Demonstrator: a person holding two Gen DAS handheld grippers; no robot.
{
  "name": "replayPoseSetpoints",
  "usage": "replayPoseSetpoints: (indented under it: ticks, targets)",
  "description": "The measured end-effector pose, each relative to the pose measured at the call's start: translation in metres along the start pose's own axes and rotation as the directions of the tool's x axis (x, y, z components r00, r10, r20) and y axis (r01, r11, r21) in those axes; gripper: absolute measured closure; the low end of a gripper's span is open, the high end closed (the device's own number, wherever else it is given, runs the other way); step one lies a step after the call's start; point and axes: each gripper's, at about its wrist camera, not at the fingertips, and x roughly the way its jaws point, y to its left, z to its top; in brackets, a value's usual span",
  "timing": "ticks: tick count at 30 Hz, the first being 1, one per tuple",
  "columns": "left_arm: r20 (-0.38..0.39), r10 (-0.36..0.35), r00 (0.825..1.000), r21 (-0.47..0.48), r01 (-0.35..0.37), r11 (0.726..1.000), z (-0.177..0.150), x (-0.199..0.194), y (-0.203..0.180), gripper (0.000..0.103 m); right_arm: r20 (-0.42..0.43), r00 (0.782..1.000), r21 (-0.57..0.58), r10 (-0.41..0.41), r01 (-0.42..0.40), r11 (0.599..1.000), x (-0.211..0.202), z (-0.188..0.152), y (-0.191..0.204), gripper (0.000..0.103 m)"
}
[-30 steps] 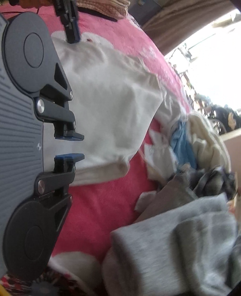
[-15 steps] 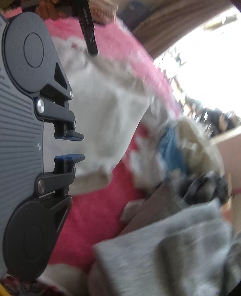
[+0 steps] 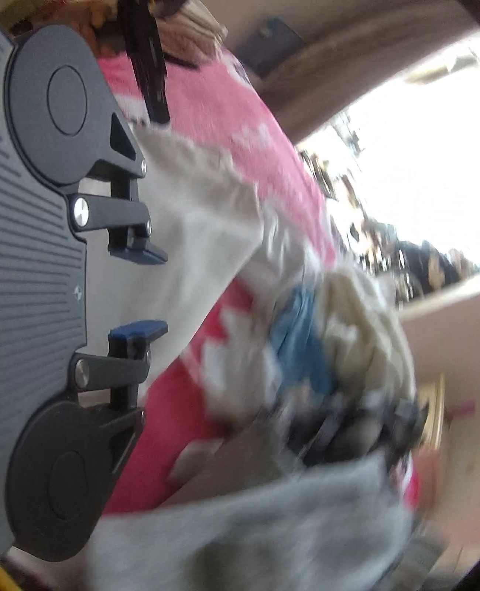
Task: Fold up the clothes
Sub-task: 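Pinch the white sweatshirt's collar end with both grippers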
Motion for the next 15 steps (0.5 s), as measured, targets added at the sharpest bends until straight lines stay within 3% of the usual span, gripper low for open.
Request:
replayPoseSetpoints:
  ticks: [2, 7, 10, 15]
  targets:
    - [-0.011, -0.008, 1.0, -0.023, 0.008, 1.0, 0.004, 0.007, 0.005, 0.058, -0.006, 0.999, -0.059, 0.052, -0.052, 0.997, 0.013, 0.014, 0.014, 0.048]
    - [-0.022, -0.032, 0.999, -0.073, 0.03, 0.997, 0.013, 0.022, 0.018, 0.056, -0.032, 0.991, -0.165, 0.131, -0.135, 0.977, 0.068, 0.053, 0.036, 0.043]
    - [-0.009, -0.04, 0.999, -0.076, 0.039, 0.996, 0.017, 0.026, 0.022, 0.056, -0.107, 0.988, -0.246, 0.114, -0.137, 0.96, 0.108, 0.073, 0.048, 0.038]
    - [-0.019, -0.072, 0.997, -0.045, 0.071, 0.996, 0.019, 0.027, 0.026, 0.056, -0.173, 0.982, -0.219, 0.07, -0.107, 0.97, 0.147, 0.09, 0.037, 0.036]
